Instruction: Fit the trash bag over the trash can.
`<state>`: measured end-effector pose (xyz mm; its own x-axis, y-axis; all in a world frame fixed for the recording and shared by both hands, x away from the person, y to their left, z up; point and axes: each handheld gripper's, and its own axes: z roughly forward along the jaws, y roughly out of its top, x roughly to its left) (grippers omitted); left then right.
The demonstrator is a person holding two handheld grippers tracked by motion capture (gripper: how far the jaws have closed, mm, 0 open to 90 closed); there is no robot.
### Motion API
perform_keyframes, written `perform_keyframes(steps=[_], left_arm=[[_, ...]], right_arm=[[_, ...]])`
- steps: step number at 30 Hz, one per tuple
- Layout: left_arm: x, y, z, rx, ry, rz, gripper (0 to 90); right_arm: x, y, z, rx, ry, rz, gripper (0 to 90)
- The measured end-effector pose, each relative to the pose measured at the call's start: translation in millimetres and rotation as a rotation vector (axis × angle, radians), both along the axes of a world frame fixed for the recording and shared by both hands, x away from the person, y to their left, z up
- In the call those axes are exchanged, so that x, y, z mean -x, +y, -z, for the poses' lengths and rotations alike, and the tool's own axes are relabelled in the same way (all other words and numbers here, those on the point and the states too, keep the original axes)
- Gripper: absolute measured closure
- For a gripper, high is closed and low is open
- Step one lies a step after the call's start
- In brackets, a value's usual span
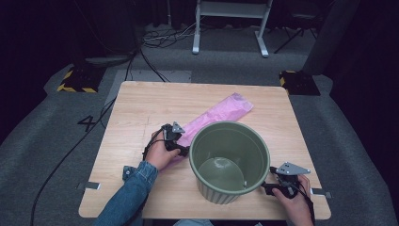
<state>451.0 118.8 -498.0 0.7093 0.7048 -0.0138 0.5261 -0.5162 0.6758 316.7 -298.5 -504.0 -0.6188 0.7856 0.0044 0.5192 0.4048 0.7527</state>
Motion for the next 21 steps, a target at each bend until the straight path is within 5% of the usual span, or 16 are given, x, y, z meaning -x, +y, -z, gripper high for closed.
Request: perform_keyframes(steps=[2, 9, 14, 21], left_arm=[[0.9, 1.1, -2.4, 0.003, -0.001, -0.017, 26.0], [3.9, 7.5, -9.5, -0.018, 0.029, -0.06, 84.0], [4.3, 10.8, -8.1, 0.025, 0.049, -0.084, 90.0], [13.1, 16.8, -13.1, 0.126, 0.004, -0.072, 90.0]], right_arm=[[0.0, 0.0, 0.0, 0.0, 0.0, 0.0, 25.6], [0.0, 0.1, 0.0, 0.0, -0.001, 0.001, 25.6], [0.0, 0.0, 0.0, 0.0, 0.0, 0.0, 25.6], [-0.3, 0.1, 0.0, 0.0, -0.001, -0.001, 25.5]])
